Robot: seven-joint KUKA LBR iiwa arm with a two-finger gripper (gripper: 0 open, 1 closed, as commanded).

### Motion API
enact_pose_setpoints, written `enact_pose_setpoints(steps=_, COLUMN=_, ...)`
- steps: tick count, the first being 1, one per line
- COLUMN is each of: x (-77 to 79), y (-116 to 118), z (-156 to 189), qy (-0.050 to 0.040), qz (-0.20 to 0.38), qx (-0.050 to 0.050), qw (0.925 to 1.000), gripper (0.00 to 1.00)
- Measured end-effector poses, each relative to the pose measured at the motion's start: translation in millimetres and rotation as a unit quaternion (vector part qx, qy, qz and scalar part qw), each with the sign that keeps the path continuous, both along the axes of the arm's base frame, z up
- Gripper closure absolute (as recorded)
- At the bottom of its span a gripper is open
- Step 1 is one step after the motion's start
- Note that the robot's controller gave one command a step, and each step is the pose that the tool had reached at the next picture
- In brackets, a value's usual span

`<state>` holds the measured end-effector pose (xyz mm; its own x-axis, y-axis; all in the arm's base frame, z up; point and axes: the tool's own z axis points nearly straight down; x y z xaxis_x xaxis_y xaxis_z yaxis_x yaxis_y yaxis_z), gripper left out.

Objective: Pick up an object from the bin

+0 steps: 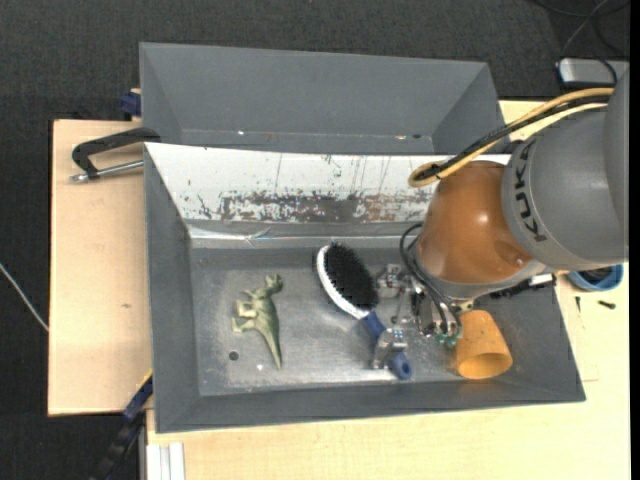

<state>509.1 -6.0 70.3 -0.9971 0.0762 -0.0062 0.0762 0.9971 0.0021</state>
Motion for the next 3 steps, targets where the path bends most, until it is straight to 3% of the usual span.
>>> enact_pose_setpoints(steps=1, x=-12.6, y=20.5, z=31.4, qy=0.0002, qz=-0.031, qx=0.000, qw=0.9995, gripper=0.00)
enact_pose_setpoints(steps=2, x=-13.6, y=13.5, z=61.1, qy=-0.0005, qz=-0.109, qx=0.000, qw=0.9940, gripper=0.00)
enact_pose_setpoints(steps=3, x=-10.1, y=28.7, z=0.1, qy=0.0015, qz=-0.163, qx=0.000, qw=0.9867, gripper=0.00)
